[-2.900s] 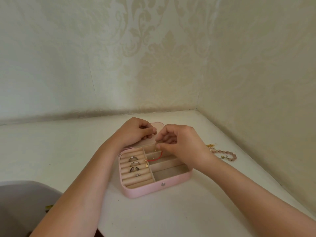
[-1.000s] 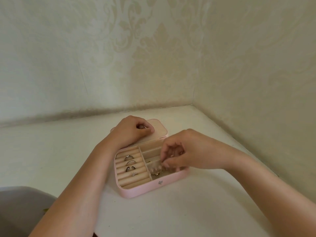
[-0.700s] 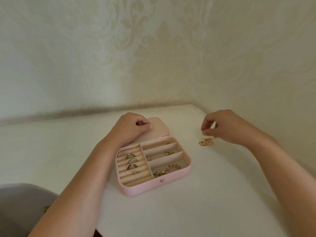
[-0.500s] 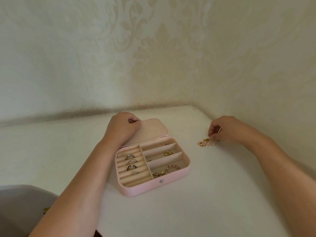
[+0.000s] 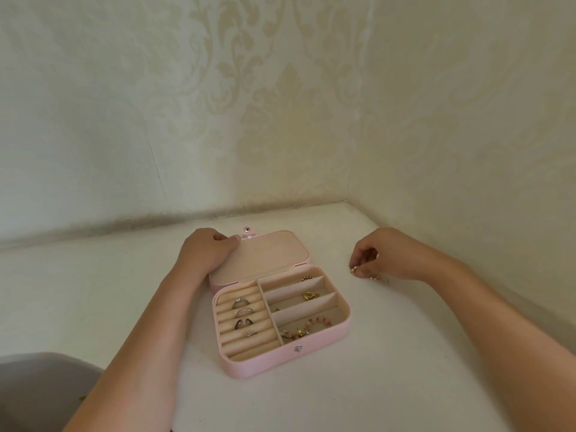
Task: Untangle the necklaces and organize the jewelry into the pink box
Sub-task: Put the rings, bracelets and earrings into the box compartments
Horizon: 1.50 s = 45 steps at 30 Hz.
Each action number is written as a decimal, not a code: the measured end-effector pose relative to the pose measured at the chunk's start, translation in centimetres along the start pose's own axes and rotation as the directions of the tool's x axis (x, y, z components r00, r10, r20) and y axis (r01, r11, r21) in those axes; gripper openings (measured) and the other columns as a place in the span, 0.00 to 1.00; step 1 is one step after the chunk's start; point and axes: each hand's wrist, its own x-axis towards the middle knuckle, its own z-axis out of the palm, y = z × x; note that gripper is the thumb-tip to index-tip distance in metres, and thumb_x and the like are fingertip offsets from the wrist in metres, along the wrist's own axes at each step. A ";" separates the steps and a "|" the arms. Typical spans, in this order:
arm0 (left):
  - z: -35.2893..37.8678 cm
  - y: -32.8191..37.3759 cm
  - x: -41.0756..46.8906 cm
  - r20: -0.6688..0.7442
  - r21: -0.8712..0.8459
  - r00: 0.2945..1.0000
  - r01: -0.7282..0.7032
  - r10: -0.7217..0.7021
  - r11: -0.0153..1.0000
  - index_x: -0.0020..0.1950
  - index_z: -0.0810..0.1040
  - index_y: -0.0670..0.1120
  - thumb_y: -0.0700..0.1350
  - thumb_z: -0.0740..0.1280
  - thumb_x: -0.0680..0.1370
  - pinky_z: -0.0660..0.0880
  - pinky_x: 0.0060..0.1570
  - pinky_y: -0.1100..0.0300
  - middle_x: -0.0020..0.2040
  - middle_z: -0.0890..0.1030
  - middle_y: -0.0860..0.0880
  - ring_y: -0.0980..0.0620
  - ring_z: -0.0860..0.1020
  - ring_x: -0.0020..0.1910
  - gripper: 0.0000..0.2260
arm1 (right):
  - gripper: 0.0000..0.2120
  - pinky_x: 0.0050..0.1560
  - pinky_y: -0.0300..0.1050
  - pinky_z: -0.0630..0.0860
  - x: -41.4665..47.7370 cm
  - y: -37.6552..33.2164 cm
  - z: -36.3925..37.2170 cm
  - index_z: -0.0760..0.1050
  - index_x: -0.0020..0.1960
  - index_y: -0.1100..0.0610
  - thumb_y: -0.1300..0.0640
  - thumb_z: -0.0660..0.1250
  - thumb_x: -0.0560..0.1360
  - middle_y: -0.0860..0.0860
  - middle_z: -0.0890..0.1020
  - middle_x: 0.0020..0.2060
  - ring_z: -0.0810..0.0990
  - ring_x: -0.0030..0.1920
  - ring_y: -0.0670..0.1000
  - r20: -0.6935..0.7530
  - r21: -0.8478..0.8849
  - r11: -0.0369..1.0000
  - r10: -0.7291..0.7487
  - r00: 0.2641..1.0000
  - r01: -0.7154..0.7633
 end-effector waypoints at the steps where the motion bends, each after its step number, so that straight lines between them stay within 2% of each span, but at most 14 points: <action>1: 0.1 0.2 -0.2 -0.002 -0.015 0.999 -0.049 0.049 0.999 0.40 0.78 0.46 0.51 0.66 0.76 0.67 0.40 0.57 0.40 0.77 0.47 0.47 0.74 0.41 0.10 | 0.04 0.41 0.42 0.75 0.0 -0.1 0.1 0.80 0.41 0.51 0.59 0.73 0.69 0.47 0.81 0.34 0.79 0.36 0.47 0.006 -0.009 1.000 -0.008 1.000 0.008; 2: 0.3 0.4 -0.3 -0.013 -0.029 0.995 -0.098 0.098 0.995 0.42 0.80 0.46 0.50 0.67 0.76 0.68 0.42 0.58 0.40 0.78 0.49 0.48 0.75 0.43 0.08 | 0.03 0.41 0.44 0.76 0.0 -0.2 0.3 0.80 0.41 0.51 0.58 0.73 0.70 0.47 0.81 0.35 0.79 0.37 0.49 0.010 -0.021 1.000 -0.014 1.000 0.014; 4: 0.7 0.6 -0.5 -0.053 -0.038 0.980 -0.192 0.190 0.981 0.45 0.81 0.49 0.49 0.70 0.75 0.67 0.38 0.65 0.41 0.77 0.54 0.54 0.74 0.44 0.04 | 0.02 0.39 0.43 0.76 0.1 -0.5 0.5 0.79 0.42 0.52 0.57 0.72 0.71 0.46 0.79 0.36 0.79 0.36 0.50 0.006 -0.038 0.999 -0.030 1.000 0.031; 7: 1.0 0.6 -0.4 -0.068 -0.009 0.956 -0.286 0.285 0.958 0.48 0.83 0.52 0.47 0.70 0.74 0.62 0.36 0.72 0.43 0.77 0.55 0.60 0.73 0.41 0.04 | 0.02 0.30 0.33 0.70 0.0 -1.0 0.7 0.79 0.41 0.54 0.59 0.71 0.72 0.45 0.77 0.33 0.73 0.27 0.39 -0.035 0.008 0.998 -0.054 0.998 0.054; 12: 1.3 0.8 0.4 -0.097 -0.016 0.948 -0.307 0.305 0.951 0.46 0.83 0.49 0.47 0.71 0.74 0.66 0.38 0.69 0.43 0.80 0.54 0.56 0.75 0.43 0.04 | 0.04 0.31 0.29 0.67 -0.1 -2.4 0.7 0.79 0.39 0.54 0.59 0.72 0.72 0.42 0.77 0.30 0.72 0.29 0.37 -0.253 0.280 0.950 -0.066 0.965 0.138; 15: 1.6 1.4 0.7 -0.084 -0.030 0.948 -0.310 0.307 0.950 0.44 0.84 0.47 0.47 0.70 0.74 0.67 0.38 0.68 0.41 0.81 0.54 0.54 0.76 0.43 0.05 | 0.05 0.35 0.32 0.69 -0.2 -3.5 0.8 0.78 0.40 0.55 0.63 0.72 0.71 0.41 0.80 0.29 0.74 0.31 0.39 -0.288 0.510 0.837 -0.052 0.956 0.199; 18: 1.7 1.9 0.9 -0.091 -0.022 0.944 -0.319 0.316 0.947 0.43 0.85 0.46 0.45 0.71 0.74 0.70 0.41 0.62 0.40 0.81 0.54 0.54 0.77 0.43 0.04 | 0.07 0.38 0.39 0.70 -0.3 -4.1 0.7 0.76 0.40 0.57 0.66 0.72 0.70 0.49 0.81 0.33 0.76 0.36 0.48 -0.305 0.649 0.716 -0.061 0.950 0.255; 22: 1.5 2.2 0.8 -0.104 0.041 0.934 -0.339 0.342 0.940 0.38 0.83 0.47 0.43 0.70 0.75 0.69 0.49 0.57 0.34 0.76 0.61 0.53 0.77 0.43 0.05 | 0.08 0.36 0.36 0.70 -0.4 -4.3 0.6 0.74 0.39 0.57 0.62 0.74 0.69 0.52 0.81 0.35 0.76 0.34 0.47 -0.338 0.694 0.665 -0.037 0.940 0.276; 25: 1.2 2.4 0.4 -0.142 0.106 0.904 -0.390 0.402 0.915 0.35 0.80 0.51 0.43 0.68 0.75 0.63 0.53 0.55 0.33 0.74 0.65 0.56 0.74 0.42 0.08 | 0.09 0.35 0.36 0.71 -0.4 -4.3 0.5 0.74 0.38 0.58 0.62 0.74 0.69 0.53 0.80 0.33 0.75 0.31 0.45 -0.349 0.714 0.649 0.006 0.937 0.262; 28: 0.6 2.5 0.3 -0.235 0.190 0.836 -0.461 0.496 0.867 0.35 0.79 0.54 0.45 0.68 0.75 0.54 0.49 0.58 0.38 0.76 0.60 0.54 0.74 0.45 0.09 | 0.09 0.33 0.34 0.72 -0.5 -4.4 0.5 0.72 0.38 0.60 0.64 0.73 0.69 0.53 0.79 0.31 0.75 0.29 0.44 -0.352 0.741 0.618 0.027 0.936 0.261; 30: 0.2 2.6 0.4 -0.292 0.231 0.785 -0.496 0.546 0.837 0.38 0.80 0.53 0.47 0.68 0.76 0.52 0.48 0.59 0.41 0.78 0.57 0.53 0.72 0.45 0.07 | 0.10 0.32 0.34 0.73 -0.5 -4.4 0.5 0.71 0.38 0.60 0.66 0.73 0.69 0.54 0.79 0.31 0.77 0.28 0.45 -0.343 0.769 0.586 0.039 0.939 0.256; 34: 0.4 2.8 0.4 -0.347 0.300 0.711 -0.534 0.612 0.790 0.40 0.82 0.50 0.46 0.68 0.76 0.51 0.49 0.61 0.41 0.77 0.57 0.54 0.69 0.44 0.06 | 0.09 0.34 0.35 0.77 -0.6 -4.4 0.6 0.71 0.41 0.62 0.68 0.72 0.69 0.57 0.81 0.31 0.81 0.29 0.48 -0.288 0.831 0.511 0.056 0.956 0.221; 41: 2.3 2.6 0.7 -0.155 0.422 0.804 -0.471 0.573 0.775 0.41 0.83 0.51 0.46 0.65 0.77 0.57 0.54 0.55 0.46 0.82 0.54 0.50 0.74 0.48 0.08 | 0.09 0.34 0.36 0.78 -0.4 -4.4 1.4 0.71 0.39 0.62 0.69 0.72 0.70 0.55 0.83 0.31 0.82 0.30 0.49 -0.217 0.847 0.506 0.052 0.975 0.161; 45: 1.5 3.1 0.2 -0.260 0.431 0.747 -0.477 0.612 0.766 0.44 0.81 0.47 0.44 0.63 0.78 0.58 0.52 0.55 0.44 0.81 0.50 0.48 0.75 0.46 0.08 | 0.11 0.33 0.35 0.76 -0.3 -4.5 2.2 0.71 0.37 0.60 0.67 0.74 0.68 0.54 0.81 0.31 0.80 0.30 0.47 -0.209 0.808 0.571 0.048 0.977 0.145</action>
